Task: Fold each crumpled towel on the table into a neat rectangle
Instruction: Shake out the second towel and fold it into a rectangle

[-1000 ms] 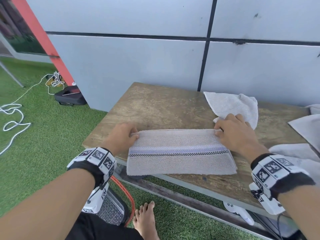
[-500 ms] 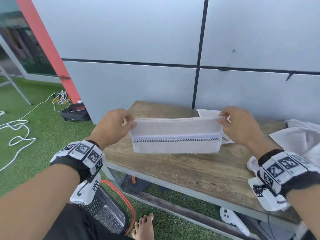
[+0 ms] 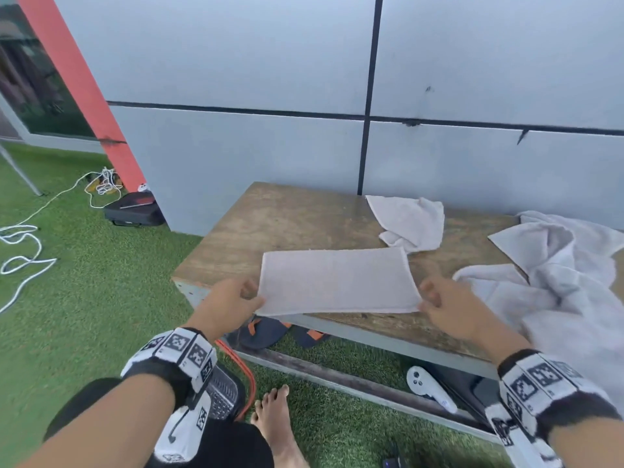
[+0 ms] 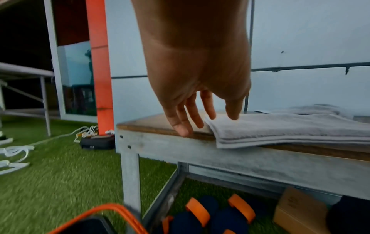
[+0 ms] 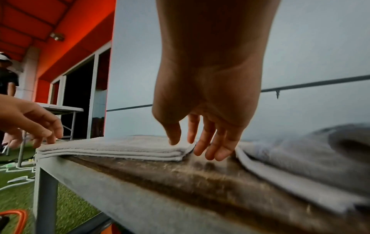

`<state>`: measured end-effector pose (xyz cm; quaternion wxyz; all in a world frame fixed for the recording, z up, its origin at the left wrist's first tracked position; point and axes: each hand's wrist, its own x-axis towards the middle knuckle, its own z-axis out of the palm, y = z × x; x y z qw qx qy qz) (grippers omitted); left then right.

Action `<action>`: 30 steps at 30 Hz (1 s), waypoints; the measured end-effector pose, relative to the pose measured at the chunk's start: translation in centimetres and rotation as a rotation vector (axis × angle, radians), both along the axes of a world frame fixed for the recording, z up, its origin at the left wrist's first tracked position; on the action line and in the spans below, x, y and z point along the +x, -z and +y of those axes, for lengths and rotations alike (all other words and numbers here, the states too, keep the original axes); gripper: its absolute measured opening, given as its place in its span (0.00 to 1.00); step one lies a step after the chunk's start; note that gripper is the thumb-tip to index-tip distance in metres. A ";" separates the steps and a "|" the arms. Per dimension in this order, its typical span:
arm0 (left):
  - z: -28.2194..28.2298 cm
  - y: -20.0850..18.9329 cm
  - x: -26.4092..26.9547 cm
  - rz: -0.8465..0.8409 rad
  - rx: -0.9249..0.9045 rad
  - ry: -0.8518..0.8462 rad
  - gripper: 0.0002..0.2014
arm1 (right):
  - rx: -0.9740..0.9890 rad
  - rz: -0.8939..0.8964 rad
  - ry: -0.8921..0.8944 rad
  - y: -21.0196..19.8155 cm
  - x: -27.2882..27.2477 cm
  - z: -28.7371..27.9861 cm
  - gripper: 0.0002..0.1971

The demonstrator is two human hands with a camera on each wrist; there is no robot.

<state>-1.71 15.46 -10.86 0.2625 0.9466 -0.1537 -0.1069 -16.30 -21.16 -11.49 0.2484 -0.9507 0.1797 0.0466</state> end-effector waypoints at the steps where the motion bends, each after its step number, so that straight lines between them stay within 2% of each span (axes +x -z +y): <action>1: -0.4 0.4 -0.3 -0.002 0.006 -0.051 0.11 | -0.024 -0.019 0.048 0.3 -0.2 0.4 0.11; 6: -1.8 1.1 -1.7 0.029 0.034 -0.175 0.32 | -0.072 -0.042 0.151 0.6 0.1 1.8 0.13; 8: -2.1 1.0 -1.9 0.045 0.029 -0.185 0.34 | -0.069 -0.049 0.187 0.4 0.4 1.9 0.14; 10: -2.2 0.7 -1.9 0.032 0.014 -0.207 0.32 | -0.045 -0.068 0.221 0.2 0.5 1.8 0.12; 14: -1.8 0.4 -1.3 -0.019 -0.078 -0.293 0.19 | 0.006 -0.122 0.241 -0.1 0.4 1.4 0.09; 18: -1.7 0.5 -1.2 -0.008 -0.118 -0.265 0.13 | 0.000 -0.099 0.251 0.0 0.8 1.5 0.17; 20: -1.8 0.6 -1.4 -0.007 -0.093 -0.238 0.13 | 0.004 -0.075 0.239 0.1 1.1 1.6 0.17; 24: -1.9 0.4 -1.3 -0.026 -0.119 -0.265 0.14 | 0.062 -0.120 0.246 -0.3 1.5 1.7 0.12; 27: -1.7 -0.1 -1.4 -0.070 -0.190 -0.315 0.16 | 0.143 -0.201 0.284 -1.2 1.6 1.4 0.17; 30: -1.6 0.0 -1.5 -0.078 -0.215 -0.324 0.16 | 0.157 -0.108 0.234 -1.9 1.6 1.1 0.21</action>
